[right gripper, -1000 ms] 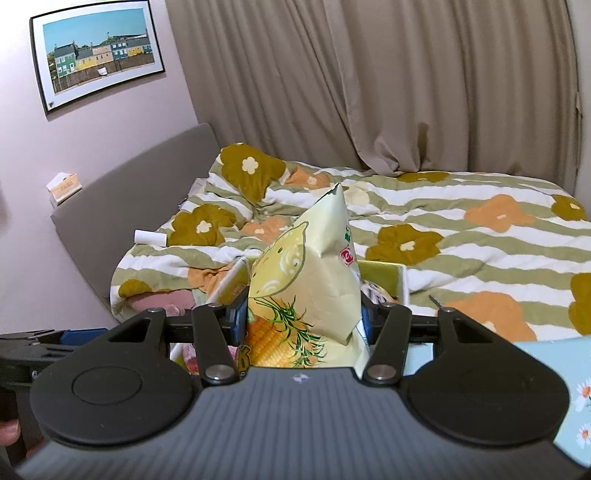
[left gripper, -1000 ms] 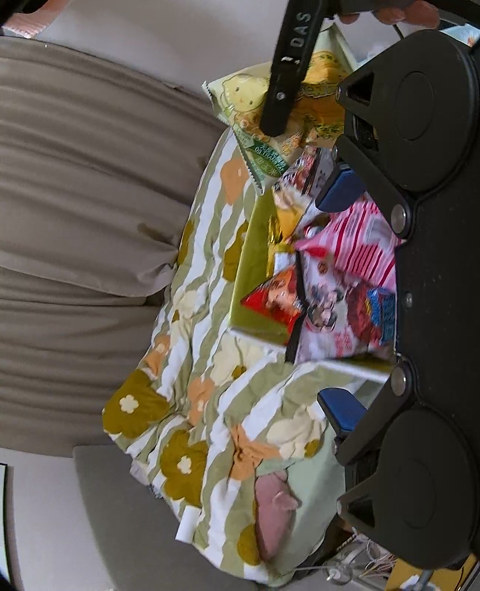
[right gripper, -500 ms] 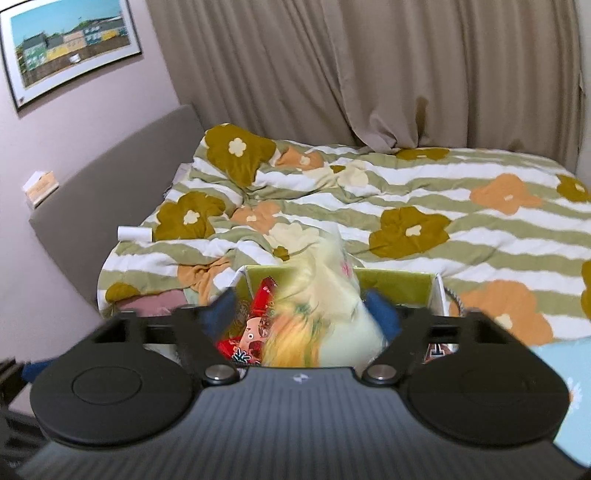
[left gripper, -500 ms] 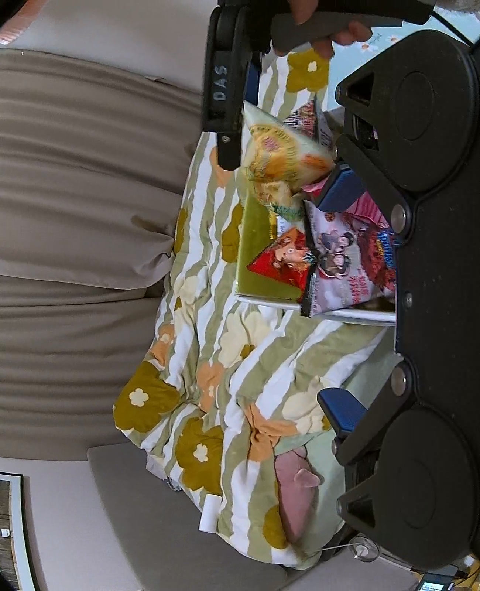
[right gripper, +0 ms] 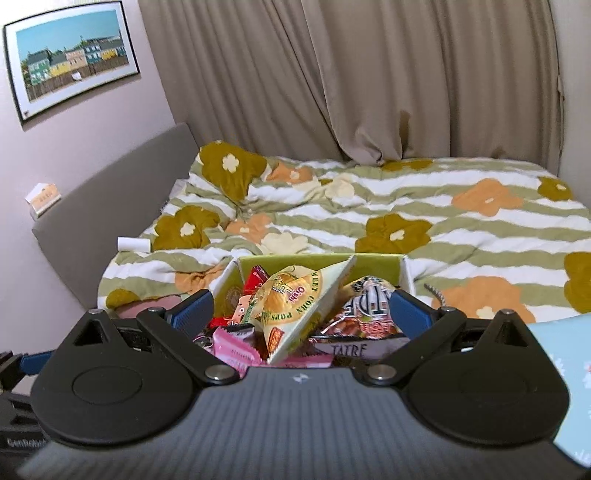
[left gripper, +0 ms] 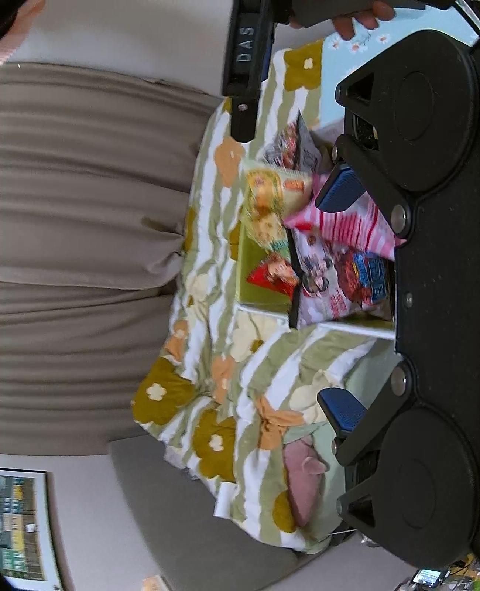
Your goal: Organize snacks
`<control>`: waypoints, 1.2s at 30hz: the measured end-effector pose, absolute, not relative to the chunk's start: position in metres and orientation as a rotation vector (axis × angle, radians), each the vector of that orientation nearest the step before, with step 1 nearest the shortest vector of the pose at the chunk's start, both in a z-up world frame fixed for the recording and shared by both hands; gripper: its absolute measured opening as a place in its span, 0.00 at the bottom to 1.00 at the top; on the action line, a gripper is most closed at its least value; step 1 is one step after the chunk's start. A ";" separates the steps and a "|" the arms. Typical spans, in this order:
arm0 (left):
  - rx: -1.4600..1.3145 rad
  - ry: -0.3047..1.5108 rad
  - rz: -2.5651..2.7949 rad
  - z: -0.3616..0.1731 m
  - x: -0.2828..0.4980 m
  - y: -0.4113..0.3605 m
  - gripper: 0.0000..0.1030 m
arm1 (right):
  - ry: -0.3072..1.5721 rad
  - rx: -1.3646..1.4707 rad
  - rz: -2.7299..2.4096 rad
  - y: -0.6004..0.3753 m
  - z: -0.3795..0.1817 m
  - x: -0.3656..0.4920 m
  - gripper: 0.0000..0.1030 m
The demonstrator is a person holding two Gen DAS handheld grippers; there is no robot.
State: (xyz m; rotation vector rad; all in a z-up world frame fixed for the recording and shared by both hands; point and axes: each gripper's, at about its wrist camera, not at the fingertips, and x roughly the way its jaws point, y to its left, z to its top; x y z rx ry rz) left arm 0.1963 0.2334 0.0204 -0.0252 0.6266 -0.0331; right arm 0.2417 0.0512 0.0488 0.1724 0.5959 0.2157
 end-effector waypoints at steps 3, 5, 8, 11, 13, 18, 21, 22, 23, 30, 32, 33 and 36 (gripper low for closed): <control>-0.010 0.581 -0.039 0.034 0.175 0.218 0.99 | 0.555 0.166 0.203 0.037 0.061 0.215 1.00; -0.004 0.547 -0.041 0.043 0.160 0.207 1.00 | 0.530 0.159 0.190 0.025 0.069 0.196 1.00; -0.009 0.508 -0.051 0.053 0.141 0.194 1.00 | 0.495 0.130 0.148 0.009 0.083 0.164 1.00; 0.006 0.477 -0.055 0.060 0.122 0.179 1.00 | 0.479 0.081 0.096 -0.005 0.091 0.135 1.00; 0.027 0.458 -0.055 0.062 0.111 0.170 1.00 | 0.480 0.064 0.060 -0.016 0.093 0.116 1.00; 0.050 0.430 -0.055 0.057 0.086 0.153 1.00 | 0.503 0.053 -0.031 -0.041 0.085 0.078 1.00; 0.072 0.439 -0.068 0.049 0.073 0.144 1.00 | 0.522 0.031 -0.074 -0.050 0.075 0.057 1.00; 0.074 0.441 -0.075 0.047 0.070 0.142 1.00 | 0.525 0.024 -0.085 -0.052 0.072 0.050 1.00; 0.075 0.442 -0.082 0.044 0.067 0.140 1.00 | 0.528 0.015 -0.094 -0.054 0.069 0.043 1.00; 0.100 0.455 -0.099 0.028 0.052 0.124 1.00 | 0.565 -0.005 -0.126 -0.060 0.050 0.011 1.00; 0.102 0.455 -0.109 0.026 0.048 0.122 1.00 | 0.570 -0.001 -0.133 -0.063 0.048 0.007 1.00; 0.104 0.457 -0.110 0.025 0.047 0.120 1.00 | 0.571 -0.001 -0.136 -0.063 0.048 0.006 1.00; 0.114 0.458 -0.112 0.024 0.046 0.117 1.00 | 0.571 0.014 -0.145 -0.067 0.046 0.003 1.00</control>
